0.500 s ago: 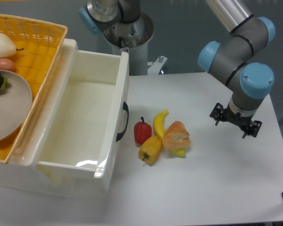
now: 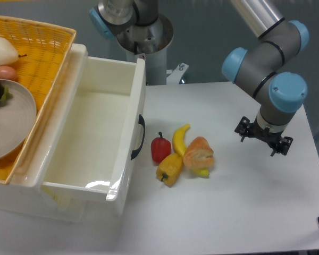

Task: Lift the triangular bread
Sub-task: 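Move the gripper toward the orange triangular bread beside the banana, then lower the open gripper over the bread and close on it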

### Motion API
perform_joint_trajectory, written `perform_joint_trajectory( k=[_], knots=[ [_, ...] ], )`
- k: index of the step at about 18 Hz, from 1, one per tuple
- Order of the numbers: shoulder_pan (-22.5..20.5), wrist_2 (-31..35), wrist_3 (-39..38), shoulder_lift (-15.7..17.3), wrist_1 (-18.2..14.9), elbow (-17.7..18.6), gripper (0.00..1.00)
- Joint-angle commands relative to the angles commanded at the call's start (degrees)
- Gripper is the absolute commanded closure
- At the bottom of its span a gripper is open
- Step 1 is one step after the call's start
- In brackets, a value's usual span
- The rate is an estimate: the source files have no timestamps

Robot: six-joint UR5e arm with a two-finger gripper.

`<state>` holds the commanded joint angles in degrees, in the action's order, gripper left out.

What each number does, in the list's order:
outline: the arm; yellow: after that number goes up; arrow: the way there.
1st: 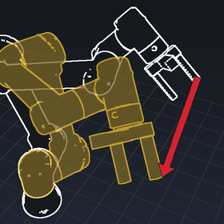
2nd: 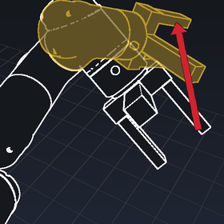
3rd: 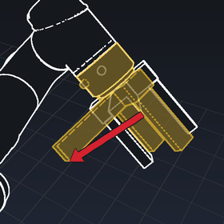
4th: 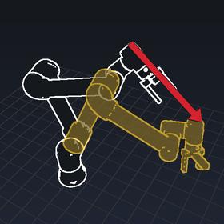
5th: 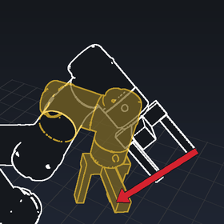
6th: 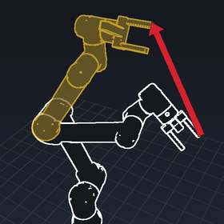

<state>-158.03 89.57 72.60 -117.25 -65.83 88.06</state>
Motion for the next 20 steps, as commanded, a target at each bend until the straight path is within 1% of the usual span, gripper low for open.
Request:
perform_joint_trajectory(
  k=[3, 7, 10, 13, 15, 17, 20],
  knots=[
    [0.17, -1.85, -0.35, 0.27, 0.00, 0.44, 0.00],
    [0.70, -3.43, -2.10, 2.46, -0.17, 4.74, 0.00],
    [2.10, -6.32, -7.36, 3.16, -0.26, 7.64, 0.00],
    [3.43, -9.15, -8.53, 3.17, -0.35, 7.91, 0.00],
    [3.95, -9.15, -8.52, 3.08, -0.53, 8.00, 0.00],
    [4.13, -9.24, -8.18, 3.25, -0.62, 9.31, 0.00],
    [4.13, -9.33, -7.73, 3.26, -0.70, 9.49, 0.00]
  ],
)
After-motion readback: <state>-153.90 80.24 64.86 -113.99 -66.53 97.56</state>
